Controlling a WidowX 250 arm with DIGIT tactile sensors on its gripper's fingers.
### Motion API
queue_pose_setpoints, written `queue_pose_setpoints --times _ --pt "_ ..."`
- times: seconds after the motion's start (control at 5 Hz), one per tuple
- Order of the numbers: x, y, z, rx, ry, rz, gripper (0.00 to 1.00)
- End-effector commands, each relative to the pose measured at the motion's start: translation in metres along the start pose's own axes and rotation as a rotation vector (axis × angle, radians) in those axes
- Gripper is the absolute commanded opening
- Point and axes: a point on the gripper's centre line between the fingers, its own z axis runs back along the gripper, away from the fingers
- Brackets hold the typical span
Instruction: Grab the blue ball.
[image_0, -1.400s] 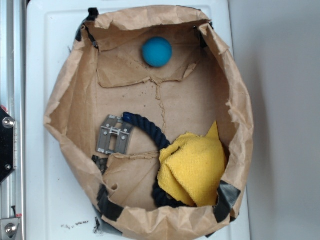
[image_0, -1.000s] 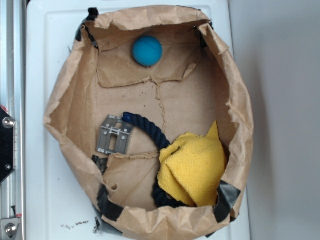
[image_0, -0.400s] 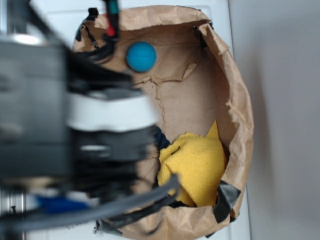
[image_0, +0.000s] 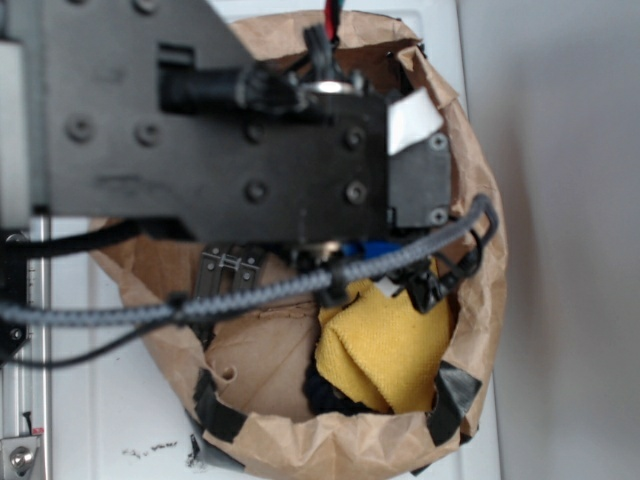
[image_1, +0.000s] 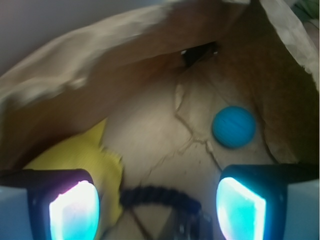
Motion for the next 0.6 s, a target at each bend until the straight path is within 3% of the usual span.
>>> queue_pose_setpoints --times 0.0,0.2,0.4 --pt "0.019 0.042 -0.007 0.050 -0.041 0.038 1.00" --pt "0.023 0.042 -0.013 0.068 -0.032 0.045 1.00" --pt "0.008 0.050 -0.015 0.183 0.039 0.000 1.00"
